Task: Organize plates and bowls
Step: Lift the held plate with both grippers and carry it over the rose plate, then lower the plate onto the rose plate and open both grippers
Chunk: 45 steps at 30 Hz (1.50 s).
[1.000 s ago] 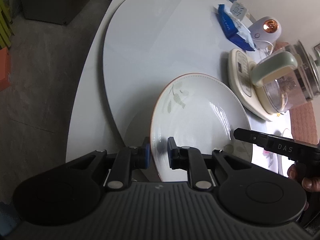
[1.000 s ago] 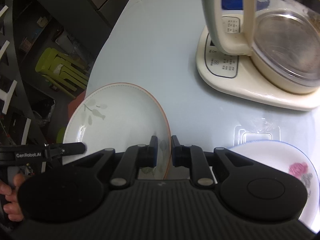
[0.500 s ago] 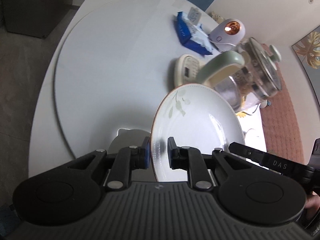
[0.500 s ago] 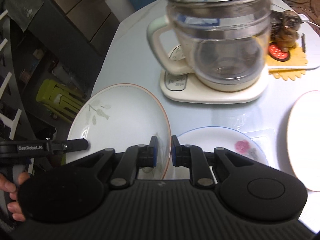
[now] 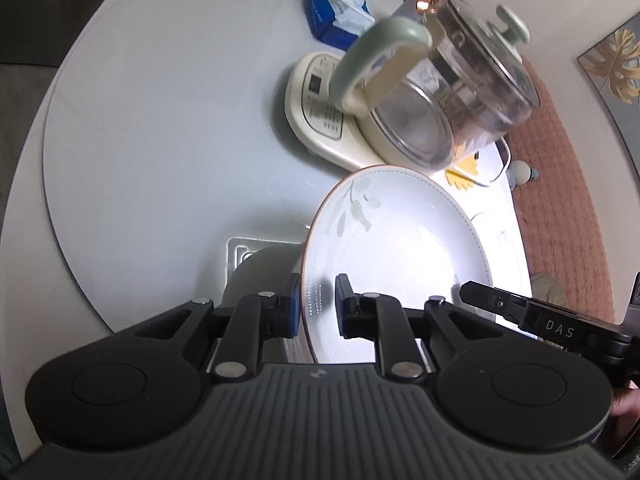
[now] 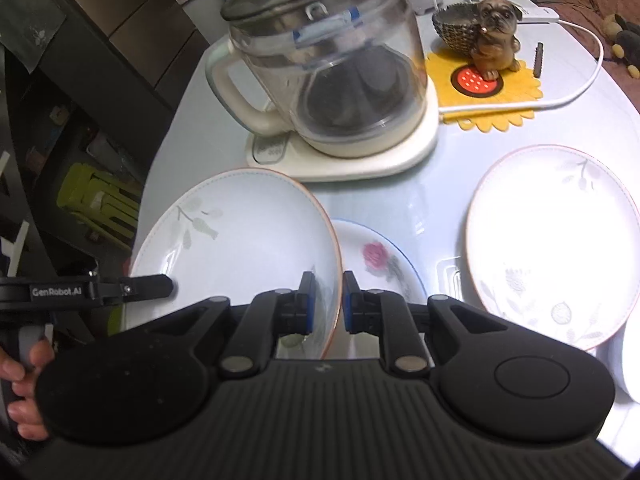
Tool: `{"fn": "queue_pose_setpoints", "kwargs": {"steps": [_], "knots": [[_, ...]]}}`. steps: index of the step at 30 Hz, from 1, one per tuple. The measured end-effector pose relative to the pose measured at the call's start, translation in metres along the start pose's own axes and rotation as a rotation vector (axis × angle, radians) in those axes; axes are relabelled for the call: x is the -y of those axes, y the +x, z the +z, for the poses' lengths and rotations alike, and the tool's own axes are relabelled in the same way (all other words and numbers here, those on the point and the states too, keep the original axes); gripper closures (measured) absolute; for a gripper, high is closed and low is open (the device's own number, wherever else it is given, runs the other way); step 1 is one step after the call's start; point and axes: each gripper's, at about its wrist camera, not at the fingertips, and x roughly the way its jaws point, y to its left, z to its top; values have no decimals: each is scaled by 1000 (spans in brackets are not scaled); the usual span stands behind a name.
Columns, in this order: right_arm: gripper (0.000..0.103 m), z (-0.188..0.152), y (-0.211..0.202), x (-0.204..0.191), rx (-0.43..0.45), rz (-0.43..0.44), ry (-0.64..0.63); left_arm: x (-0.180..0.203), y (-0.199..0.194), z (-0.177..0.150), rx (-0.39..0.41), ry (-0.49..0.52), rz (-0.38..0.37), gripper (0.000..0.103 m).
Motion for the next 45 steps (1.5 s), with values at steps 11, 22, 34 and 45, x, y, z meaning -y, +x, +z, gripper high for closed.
{"fn": "queue_pose_setpoints", "kwargs": {"steps": [11, 22, 34, 45], "knots": [[86, -18, 19, 25, -59, -23, -31, 3, 40, -23, -83, 17, 55, 84], [86, -17, 26, 33, -73, -41, -73, 19, 59, -20, -117, 61, 106, 83], [86, -19, 35, 33, -104, -35, -94, 15, 64, -23, -148, 33, 129, 83], [87, -19, 32, 30, -88, -45, -101, 6, 55, -26, -151, -115, 96, 80]]}}
